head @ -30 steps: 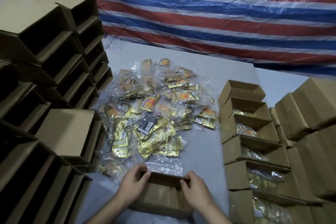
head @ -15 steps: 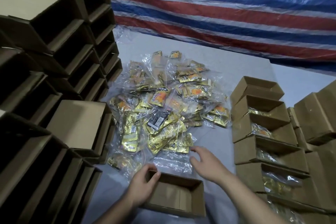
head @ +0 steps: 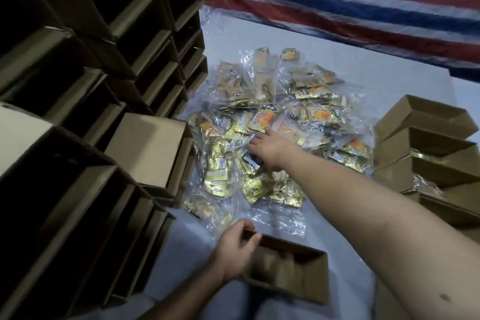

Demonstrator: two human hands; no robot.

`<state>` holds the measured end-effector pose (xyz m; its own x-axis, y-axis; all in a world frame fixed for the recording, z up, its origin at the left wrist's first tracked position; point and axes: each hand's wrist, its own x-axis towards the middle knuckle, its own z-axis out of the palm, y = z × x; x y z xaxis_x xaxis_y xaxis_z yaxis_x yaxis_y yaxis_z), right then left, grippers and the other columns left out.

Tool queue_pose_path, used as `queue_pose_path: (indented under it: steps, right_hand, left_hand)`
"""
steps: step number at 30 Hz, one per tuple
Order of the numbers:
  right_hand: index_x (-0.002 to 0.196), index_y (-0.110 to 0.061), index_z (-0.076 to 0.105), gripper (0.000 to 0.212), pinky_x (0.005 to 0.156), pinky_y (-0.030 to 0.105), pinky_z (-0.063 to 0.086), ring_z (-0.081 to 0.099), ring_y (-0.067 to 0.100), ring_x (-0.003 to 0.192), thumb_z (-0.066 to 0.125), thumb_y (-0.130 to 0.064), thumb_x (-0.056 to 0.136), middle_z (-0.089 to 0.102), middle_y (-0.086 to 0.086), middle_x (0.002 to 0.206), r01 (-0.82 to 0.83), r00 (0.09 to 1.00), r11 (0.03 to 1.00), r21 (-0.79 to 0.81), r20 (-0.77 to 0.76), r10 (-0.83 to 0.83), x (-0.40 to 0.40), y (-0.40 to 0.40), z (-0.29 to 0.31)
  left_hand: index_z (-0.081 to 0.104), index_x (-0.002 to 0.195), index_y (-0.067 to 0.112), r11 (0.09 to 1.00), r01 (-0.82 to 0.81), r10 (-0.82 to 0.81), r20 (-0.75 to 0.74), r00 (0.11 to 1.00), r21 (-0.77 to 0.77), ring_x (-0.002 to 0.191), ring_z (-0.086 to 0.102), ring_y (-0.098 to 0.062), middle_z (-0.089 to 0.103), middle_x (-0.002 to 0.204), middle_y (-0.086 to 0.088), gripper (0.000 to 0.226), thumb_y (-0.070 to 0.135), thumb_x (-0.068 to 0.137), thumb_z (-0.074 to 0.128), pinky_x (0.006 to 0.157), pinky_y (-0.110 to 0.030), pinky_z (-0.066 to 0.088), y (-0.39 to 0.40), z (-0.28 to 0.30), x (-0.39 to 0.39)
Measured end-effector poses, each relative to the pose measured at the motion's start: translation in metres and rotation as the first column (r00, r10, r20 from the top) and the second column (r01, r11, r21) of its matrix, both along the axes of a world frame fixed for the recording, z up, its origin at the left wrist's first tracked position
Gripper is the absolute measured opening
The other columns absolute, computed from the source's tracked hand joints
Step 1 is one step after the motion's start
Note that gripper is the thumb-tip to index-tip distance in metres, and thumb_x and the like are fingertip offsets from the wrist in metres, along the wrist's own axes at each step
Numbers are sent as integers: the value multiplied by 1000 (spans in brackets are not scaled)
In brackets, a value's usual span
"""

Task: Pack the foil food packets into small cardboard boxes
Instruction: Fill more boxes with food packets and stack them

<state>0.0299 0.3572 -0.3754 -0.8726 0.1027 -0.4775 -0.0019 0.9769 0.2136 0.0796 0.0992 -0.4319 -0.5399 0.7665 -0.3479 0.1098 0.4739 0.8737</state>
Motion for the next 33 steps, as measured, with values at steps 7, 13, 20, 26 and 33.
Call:
queue_pose_path:
  steps: [7,13,20,26,33]
  right_hand:
    - [159,-18,7,107,121,46,22,22,28,149,79,-27,81,19,7,164,-37,986,982,187,168,5,-9,-2,-23]
    - [154,-15,29,89,118,46,28,33,29,143,78,-29,81,39,8,155,-76,984,964,253,176,31,-17,0,-30]
    - [142,-14,45,81,122,49,15,38,32,138,73,-55,78,46,10,145,30,999,998,54,-21,-29,10,8,-19]
    - [127,-26,46,66,80,29,48,53,14,95,68,-53,71,45,-6,109,413,573,445,-794,-153,-805,70,-2,9]
    - [100,-18,61,14,63,30,57,73,20,83,53,-29,100,72,13,101,-180,46,-631,-755,634,-772,158,-29,25]
  left_hand:
    - [60,92,22,999,-40,39,11,999,24,87,61,-9,64,89,4,10,29,89,66,87,-30,50,0,-3,3]
    - [61,92,24,999,-46,46,2,999,24,86,60,-3,64,91,6,8,29,89,67,84,-24,49,0,-8,3]
    - [60,93,24,1000,-15,16,-27,1000,22,90,60,-8,63,91,7,9,29,90,66,88,-28,48,0,-6,1]
    - [60,95,23,1000,18,-18,-58,998,10,94,59,-5,64,94,9,9,30,92,65,89,-25,47,1,-1,0]
    - [60,96,24,999,39,-41,-52,998,-34,96,59,-7,64,96,8,7,29,93,64,90,-25,47,4,6,-1]
